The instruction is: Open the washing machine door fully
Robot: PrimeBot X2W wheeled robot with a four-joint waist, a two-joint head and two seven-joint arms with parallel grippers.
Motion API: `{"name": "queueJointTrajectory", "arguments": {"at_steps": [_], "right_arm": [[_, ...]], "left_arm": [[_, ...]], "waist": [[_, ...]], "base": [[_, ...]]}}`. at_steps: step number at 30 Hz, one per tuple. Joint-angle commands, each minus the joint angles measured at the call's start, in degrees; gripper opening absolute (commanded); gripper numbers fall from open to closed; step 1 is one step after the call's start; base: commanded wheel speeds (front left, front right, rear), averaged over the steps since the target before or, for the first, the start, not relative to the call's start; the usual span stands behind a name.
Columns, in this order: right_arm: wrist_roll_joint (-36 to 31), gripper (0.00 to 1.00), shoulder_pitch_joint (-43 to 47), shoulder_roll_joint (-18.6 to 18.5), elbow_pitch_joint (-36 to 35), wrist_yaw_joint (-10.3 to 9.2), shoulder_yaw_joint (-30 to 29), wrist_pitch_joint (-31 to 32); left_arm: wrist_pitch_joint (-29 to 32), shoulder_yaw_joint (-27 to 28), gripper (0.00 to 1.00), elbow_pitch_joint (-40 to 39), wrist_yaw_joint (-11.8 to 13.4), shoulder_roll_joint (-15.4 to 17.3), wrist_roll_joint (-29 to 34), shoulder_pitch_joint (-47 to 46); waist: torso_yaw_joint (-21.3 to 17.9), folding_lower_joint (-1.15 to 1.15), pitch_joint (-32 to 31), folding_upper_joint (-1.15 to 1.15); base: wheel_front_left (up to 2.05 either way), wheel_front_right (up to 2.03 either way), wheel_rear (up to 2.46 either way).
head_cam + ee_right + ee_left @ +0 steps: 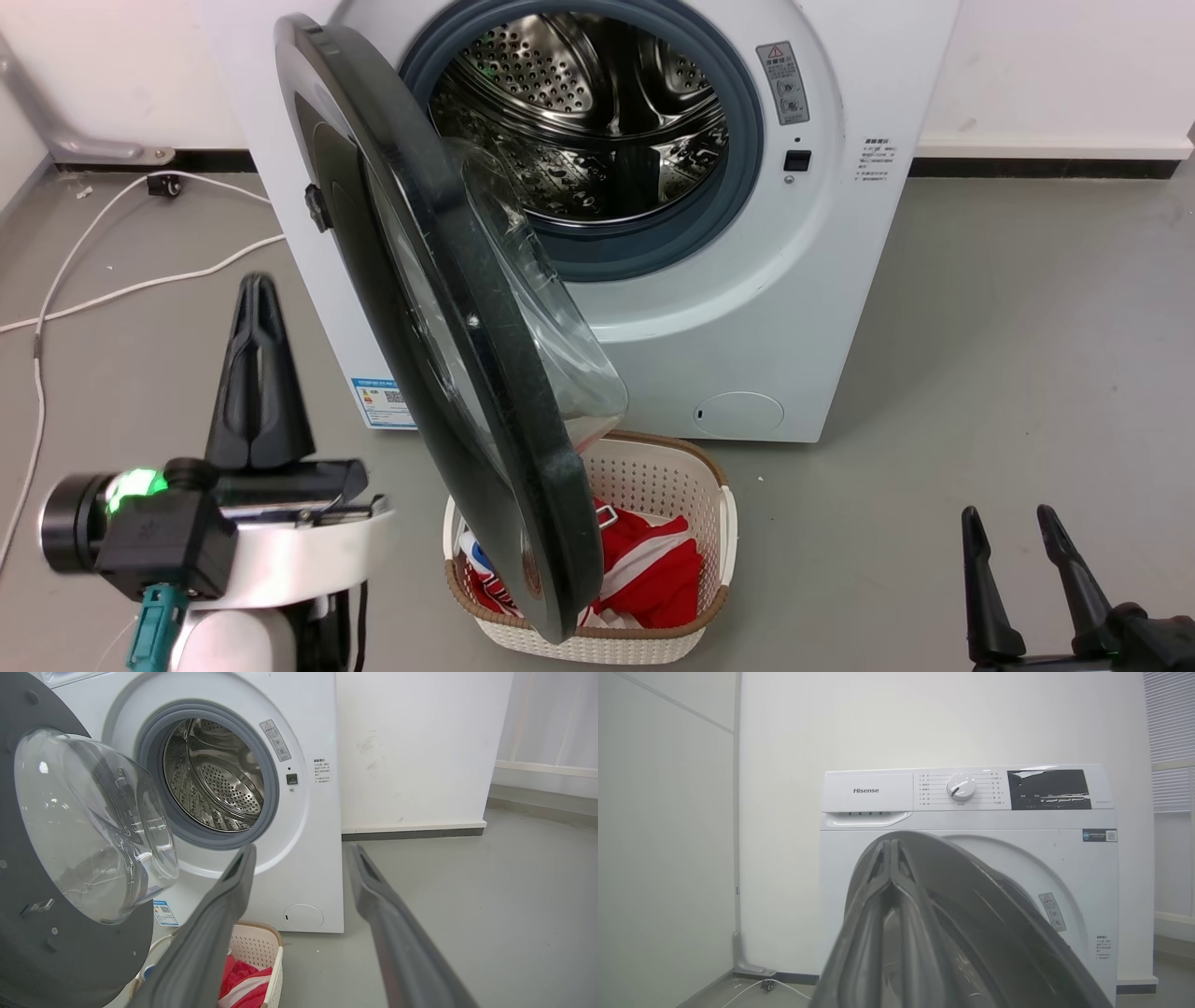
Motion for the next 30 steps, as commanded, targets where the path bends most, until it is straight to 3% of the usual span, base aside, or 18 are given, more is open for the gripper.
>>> {"name": "queueJointTrajectory", "arguments": {"at_steps": [1,10,30], "right_arm": [[0.11,1.00,-0.21,0.18,0.23,-0.01,0.23,-0.11],[0.24,1.00,-0.36,0.18,0.50,-0.01,0.84,-0.10],[-0.43,1.00,-0.68,0.18,0.26,-0.01,1.49,-0.11]], "left_arm": [[-0.15,-0.89,0.00,-1.29,-0.53,-0.08,0.58,-1.18],[-0.14,-11.34,0.00,-6.99,-2.14,-0.08,2.04,-4.92],[-0.14,-38.95,0.00,-1.70,-3.99,-0.08,-0.07,-6.84]], "waist": [[-0.11,0.00,0.03,0.00],[-0.67,0.00,-0.11,0.00],[-0.64,0.00,0.28,0.00]], "base": [[0.00,0.00,0.00],[0.00,0.00,0.00],[0.00,0.00,0.00]]}}
